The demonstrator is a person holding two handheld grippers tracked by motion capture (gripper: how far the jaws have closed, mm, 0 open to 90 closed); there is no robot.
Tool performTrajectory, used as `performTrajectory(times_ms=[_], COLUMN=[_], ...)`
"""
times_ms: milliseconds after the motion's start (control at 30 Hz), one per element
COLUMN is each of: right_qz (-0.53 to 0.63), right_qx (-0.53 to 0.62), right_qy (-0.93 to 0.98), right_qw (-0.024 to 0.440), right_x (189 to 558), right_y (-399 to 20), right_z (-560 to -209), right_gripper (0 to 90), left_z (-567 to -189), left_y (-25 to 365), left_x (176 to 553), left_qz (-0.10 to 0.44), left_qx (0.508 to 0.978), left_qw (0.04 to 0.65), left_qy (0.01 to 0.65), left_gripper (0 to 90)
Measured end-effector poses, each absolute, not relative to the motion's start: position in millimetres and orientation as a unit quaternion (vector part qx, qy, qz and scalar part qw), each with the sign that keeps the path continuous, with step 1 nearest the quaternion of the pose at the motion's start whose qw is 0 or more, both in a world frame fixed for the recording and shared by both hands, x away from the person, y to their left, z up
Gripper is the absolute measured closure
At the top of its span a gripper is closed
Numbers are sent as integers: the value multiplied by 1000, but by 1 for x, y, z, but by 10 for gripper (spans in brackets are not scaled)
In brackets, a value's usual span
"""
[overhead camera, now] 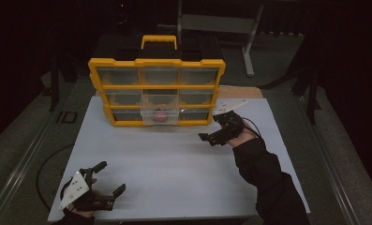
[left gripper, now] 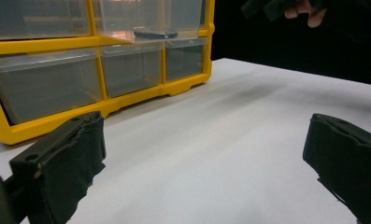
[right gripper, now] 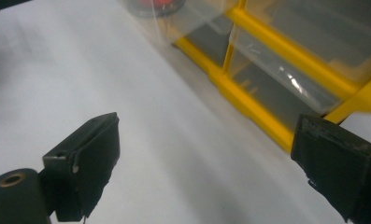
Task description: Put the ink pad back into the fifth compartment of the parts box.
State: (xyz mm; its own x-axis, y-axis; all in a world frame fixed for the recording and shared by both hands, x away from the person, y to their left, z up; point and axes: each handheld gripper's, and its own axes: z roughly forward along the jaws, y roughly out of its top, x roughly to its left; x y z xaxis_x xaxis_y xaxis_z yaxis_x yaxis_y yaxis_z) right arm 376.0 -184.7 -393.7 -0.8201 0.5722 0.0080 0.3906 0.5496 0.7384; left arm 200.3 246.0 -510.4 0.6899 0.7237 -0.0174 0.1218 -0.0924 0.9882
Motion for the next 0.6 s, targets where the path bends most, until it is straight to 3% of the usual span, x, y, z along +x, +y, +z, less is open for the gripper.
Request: performTrajectory(times_ms=[600], right_qz=[412], right_qx=[284], right_qy=[858], right_qw=[120], right_x=[348], right_y=[-218], right_z=[-434], right_gripper=[82], left_z=[-510], left_y=[246], left_x=[200], left_qz=[250], left_qx=[696], left_qw=[601], left_qy=[304], left_gripper=[2])
